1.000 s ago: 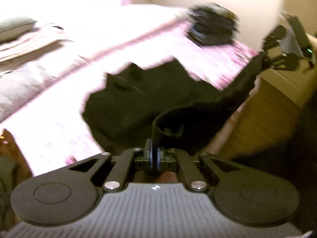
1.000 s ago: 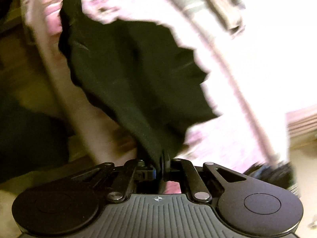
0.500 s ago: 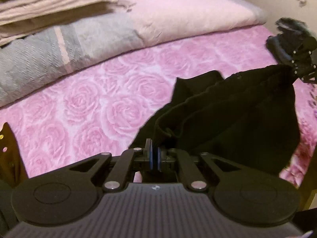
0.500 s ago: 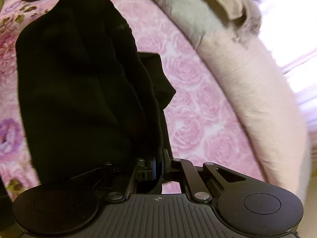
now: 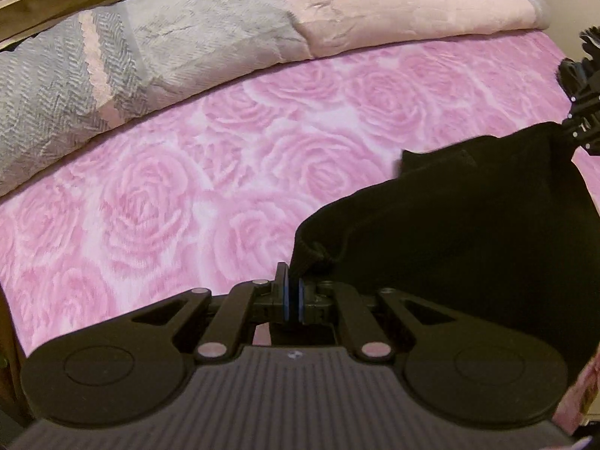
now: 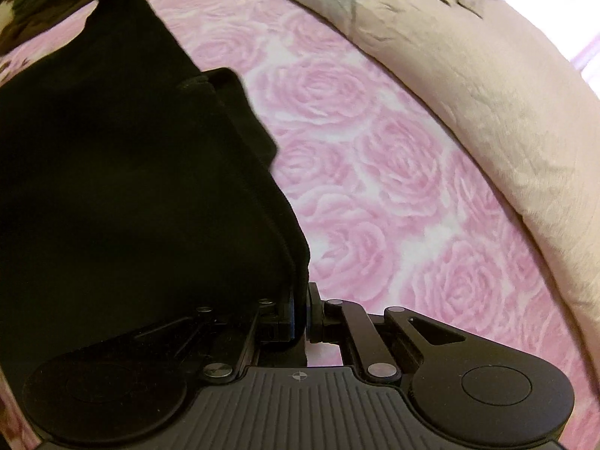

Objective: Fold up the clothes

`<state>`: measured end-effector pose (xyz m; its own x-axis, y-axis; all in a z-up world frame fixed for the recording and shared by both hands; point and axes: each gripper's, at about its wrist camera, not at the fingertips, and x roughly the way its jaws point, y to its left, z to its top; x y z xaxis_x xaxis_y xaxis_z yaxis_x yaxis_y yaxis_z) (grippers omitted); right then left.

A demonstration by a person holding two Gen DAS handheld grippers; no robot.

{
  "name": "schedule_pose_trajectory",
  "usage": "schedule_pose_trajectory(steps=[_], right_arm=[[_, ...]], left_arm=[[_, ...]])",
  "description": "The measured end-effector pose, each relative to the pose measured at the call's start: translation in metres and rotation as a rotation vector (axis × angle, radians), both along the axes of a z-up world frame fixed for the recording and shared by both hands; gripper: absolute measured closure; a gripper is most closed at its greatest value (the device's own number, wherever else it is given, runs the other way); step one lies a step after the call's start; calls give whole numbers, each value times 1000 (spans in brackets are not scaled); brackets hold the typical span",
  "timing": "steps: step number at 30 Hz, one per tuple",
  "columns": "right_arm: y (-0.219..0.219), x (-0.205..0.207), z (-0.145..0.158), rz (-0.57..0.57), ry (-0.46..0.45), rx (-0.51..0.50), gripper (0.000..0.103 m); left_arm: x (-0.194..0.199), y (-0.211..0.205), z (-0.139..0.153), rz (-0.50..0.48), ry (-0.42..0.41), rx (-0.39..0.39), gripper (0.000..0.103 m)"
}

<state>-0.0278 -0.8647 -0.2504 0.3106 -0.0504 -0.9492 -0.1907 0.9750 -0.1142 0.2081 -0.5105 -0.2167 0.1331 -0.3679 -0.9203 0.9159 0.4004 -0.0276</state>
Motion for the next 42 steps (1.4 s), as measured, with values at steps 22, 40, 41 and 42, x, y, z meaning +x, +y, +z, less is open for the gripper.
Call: schedule_pose_trajectory(steps=[22,40,41,42], right_arm=[[-38,-57,11,-675,-370,87,18],[47,-197,-9,-958,-176,381,23],[41,-203,-5,-984,-179,359,23],[34,-208,-1,-1010,-181,336,23]], left_arm=[[-2,26,7,181,-64,-10,89],[-103,61,-29,-11,61,214,76],[-102,67,-23,-3,49,212,76],[-101,74,-16,5,37,210,76]])
